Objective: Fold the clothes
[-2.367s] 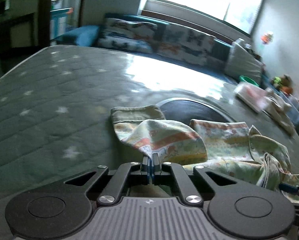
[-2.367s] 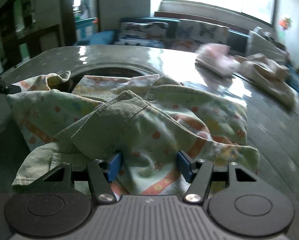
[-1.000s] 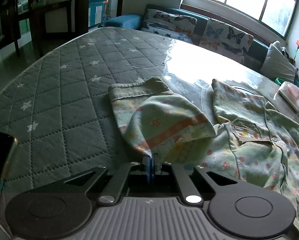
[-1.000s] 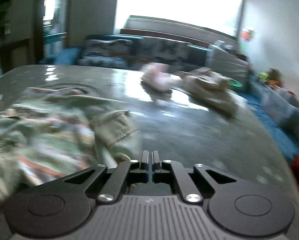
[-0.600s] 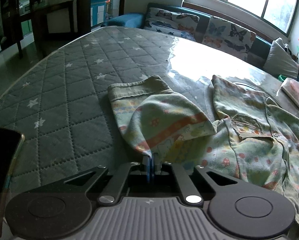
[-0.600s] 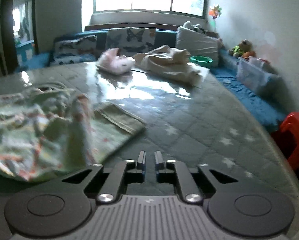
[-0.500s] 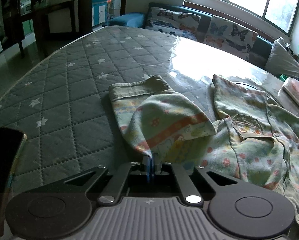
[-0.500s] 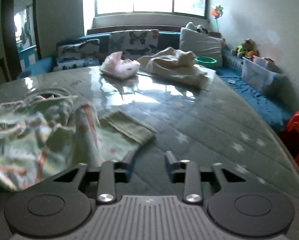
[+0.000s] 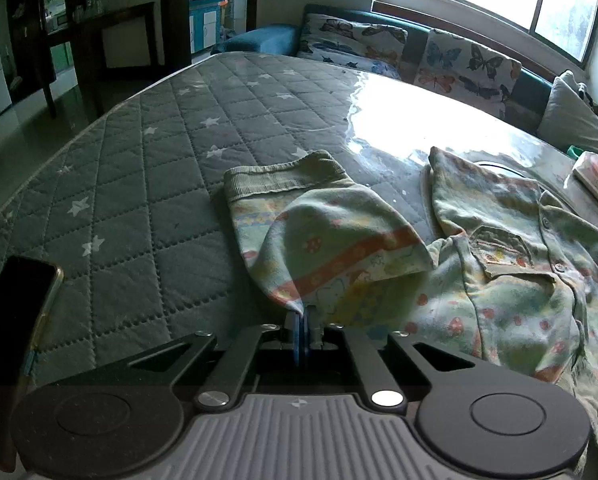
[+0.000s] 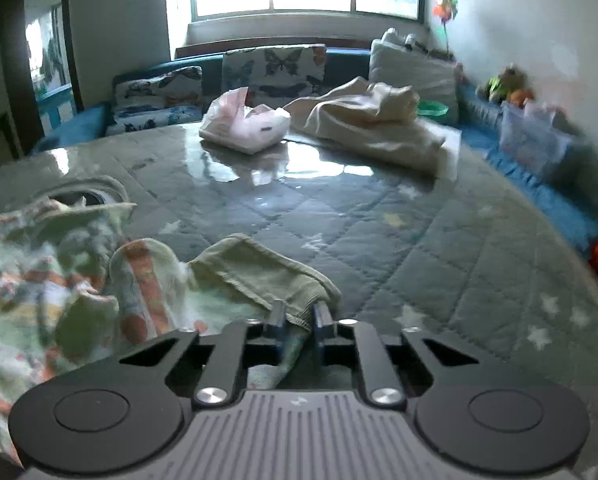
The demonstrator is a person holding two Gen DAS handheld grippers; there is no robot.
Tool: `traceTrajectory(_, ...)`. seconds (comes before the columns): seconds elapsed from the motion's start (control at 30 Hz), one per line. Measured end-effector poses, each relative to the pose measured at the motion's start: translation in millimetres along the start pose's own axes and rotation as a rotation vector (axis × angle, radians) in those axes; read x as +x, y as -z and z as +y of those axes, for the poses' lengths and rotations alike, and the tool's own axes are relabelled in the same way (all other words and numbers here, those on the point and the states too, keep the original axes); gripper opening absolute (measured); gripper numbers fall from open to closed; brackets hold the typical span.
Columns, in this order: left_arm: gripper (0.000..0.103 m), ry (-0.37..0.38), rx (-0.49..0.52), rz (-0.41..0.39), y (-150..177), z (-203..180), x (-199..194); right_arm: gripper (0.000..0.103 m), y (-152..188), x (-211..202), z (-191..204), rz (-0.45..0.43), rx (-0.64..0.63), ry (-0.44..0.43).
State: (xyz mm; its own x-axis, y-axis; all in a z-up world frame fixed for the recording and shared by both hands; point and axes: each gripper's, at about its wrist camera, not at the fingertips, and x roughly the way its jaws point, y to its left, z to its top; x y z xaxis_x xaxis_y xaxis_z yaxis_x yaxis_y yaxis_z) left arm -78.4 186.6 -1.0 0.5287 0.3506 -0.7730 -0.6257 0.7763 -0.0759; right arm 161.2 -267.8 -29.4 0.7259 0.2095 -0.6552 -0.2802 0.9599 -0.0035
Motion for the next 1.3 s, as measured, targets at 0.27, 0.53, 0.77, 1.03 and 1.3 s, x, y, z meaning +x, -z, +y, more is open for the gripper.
traceTrajectory(0.27,0.002,0.028,0.003,0.015,3.8,3.8,-7.9,0.007,19.4,-47.1,-30.5,-0.047,-0.044,0.163)
traceTrajectory(0.53,0.003,0.092,0.041,0.036,13.6,3.8,-26.0,0.007,50.2,-97.2,-46.9,-0.043,-0.048,0.224)
traceTrajectory(0.77,0.007,0.095,0.074,0.06,21.6,5.2,-26.7,0.009,76.4,-94.6,-50.6,0.056,-0.049,0.232)
traceTrajectory(1.03,0.018,0.047,0.099,0.029,18.3,15.3,-41.6,0.036,63.4,-124.8,-52.9,0.043,-0.07,0.218)
traceTrajectory(1.3,0.018,0.167,0.162,-0.057,7.2,-15.9,-60.1,0.045,35.7,-129.5,7.2,-0.01,-0.144,-0.067)
